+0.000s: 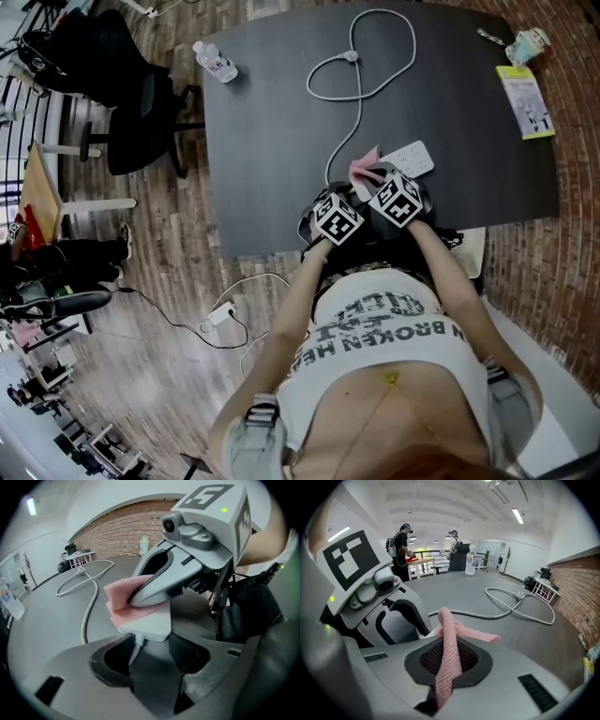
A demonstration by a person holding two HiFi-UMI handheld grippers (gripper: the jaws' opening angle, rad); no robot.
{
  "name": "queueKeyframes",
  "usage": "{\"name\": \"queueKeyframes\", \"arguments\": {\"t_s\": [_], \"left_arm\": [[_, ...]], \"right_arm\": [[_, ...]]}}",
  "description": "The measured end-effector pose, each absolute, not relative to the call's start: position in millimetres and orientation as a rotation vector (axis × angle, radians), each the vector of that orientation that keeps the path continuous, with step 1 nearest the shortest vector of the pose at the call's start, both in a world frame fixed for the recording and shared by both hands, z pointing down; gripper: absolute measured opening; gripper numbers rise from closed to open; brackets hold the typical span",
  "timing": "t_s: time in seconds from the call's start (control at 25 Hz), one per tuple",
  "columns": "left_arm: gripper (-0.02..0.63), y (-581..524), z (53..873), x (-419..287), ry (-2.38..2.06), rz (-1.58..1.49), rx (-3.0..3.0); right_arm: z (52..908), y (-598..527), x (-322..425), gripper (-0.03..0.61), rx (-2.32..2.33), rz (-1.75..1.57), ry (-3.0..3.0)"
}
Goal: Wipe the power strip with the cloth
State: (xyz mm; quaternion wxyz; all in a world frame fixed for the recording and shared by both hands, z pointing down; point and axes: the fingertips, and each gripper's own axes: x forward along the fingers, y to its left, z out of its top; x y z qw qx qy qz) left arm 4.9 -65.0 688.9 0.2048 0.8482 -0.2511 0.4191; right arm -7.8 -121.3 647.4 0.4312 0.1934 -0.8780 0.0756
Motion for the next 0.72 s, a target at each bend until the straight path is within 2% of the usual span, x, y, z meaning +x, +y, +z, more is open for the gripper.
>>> {"name": "queueKeyframes", "arguments": {"t_s": [0.72], "left_arm": [[0.235,-66.1,689.4,4.6,-0.692,1.178,2.371]], "right_arm": [[648.2,-144.3,26.2,0.017,0.543,0.208,-2.138]]}}
